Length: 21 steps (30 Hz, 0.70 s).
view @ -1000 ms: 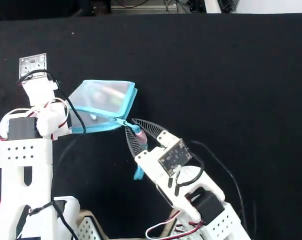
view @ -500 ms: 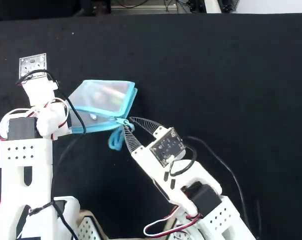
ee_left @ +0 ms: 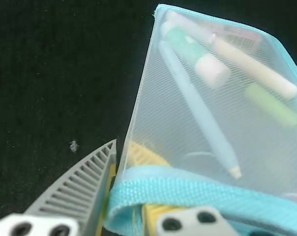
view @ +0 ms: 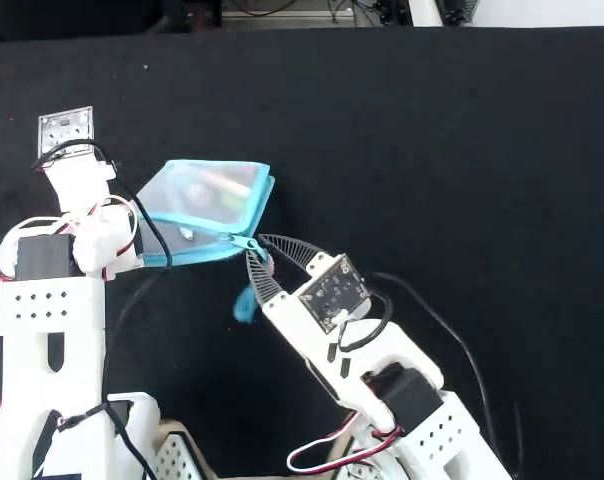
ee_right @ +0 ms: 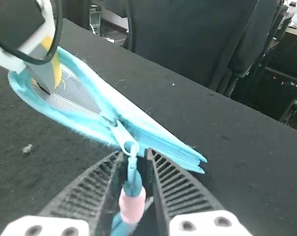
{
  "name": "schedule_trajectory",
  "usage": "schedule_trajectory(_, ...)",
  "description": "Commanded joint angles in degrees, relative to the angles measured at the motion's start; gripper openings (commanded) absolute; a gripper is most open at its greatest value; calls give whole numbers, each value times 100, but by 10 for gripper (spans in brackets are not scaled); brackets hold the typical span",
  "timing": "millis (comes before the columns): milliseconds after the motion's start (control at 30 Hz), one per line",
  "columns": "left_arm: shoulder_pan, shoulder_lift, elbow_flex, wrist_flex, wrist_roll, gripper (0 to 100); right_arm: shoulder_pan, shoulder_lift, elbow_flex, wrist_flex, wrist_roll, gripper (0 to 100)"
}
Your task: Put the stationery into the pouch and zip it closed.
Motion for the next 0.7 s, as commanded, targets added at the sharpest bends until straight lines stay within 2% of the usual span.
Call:
schedule_trajectory(0,-4,18,-40,-35,-18,31,-35,40,-198,-158,-35,57)
schedule_trajectory(667,-4,18,-40,-9,-18,31,-9,31,40,-158,-35,54)
